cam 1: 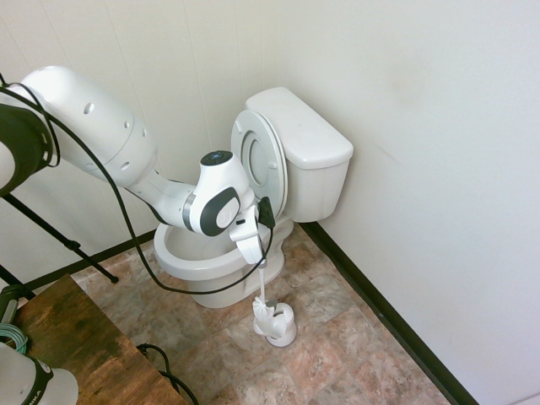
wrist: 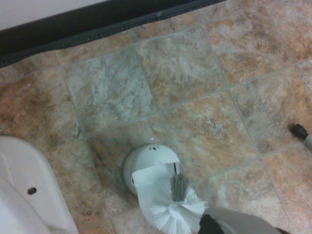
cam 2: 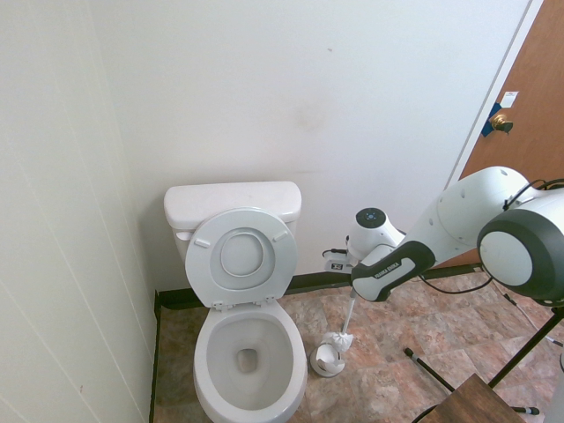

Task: Clean the toilet

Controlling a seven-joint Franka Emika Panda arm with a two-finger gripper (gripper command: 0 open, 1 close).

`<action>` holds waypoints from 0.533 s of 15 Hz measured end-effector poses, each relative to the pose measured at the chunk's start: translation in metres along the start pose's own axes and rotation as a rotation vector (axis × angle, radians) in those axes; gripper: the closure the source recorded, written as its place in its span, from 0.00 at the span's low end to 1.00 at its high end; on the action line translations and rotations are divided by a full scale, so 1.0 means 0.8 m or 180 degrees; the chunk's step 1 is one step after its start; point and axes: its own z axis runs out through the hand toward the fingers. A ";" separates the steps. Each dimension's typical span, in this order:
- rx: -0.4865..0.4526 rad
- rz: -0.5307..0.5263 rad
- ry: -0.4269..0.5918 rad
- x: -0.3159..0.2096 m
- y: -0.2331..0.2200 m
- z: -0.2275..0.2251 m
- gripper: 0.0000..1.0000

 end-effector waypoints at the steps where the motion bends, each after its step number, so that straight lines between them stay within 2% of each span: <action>1: -0.0008 0.0015 -0.0015 -0.004 0.000 0.011 1.00; 8: -0.0090 0.0152 -0.0037 -0.003 -0.022 0.095 1.00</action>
